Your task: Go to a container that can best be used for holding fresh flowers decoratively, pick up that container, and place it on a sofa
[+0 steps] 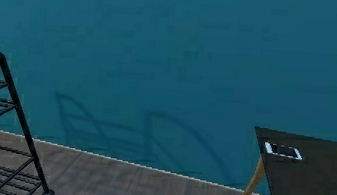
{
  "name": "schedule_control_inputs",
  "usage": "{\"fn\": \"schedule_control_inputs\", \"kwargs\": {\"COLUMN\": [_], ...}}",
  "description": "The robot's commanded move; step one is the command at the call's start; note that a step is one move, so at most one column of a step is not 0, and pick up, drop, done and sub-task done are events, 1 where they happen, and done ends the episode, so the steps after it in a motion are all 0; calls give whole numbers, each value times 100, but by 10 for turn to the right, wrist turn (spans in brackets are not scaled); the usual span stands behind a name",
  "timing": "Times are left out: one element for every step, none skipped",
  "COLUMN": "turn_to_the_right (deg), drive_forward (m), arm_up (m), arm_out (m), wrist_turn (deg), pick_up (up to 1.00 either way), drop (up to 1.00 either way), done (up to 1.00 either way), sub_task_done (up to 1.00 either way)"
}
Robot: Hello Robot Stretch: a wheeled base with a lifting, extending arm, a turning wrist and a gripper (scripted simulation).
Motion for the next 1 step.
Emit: {"fn": "schedule_control_inputs", "kwargs": {"turn_to_the_right": [0], "drive_forward": [0], "arm_up": [0], "arm_out": [0], "wrist_turn": [-450], "pick_up": [0], "drop": [0], "done": [0], "sub_task_done": [0]}}
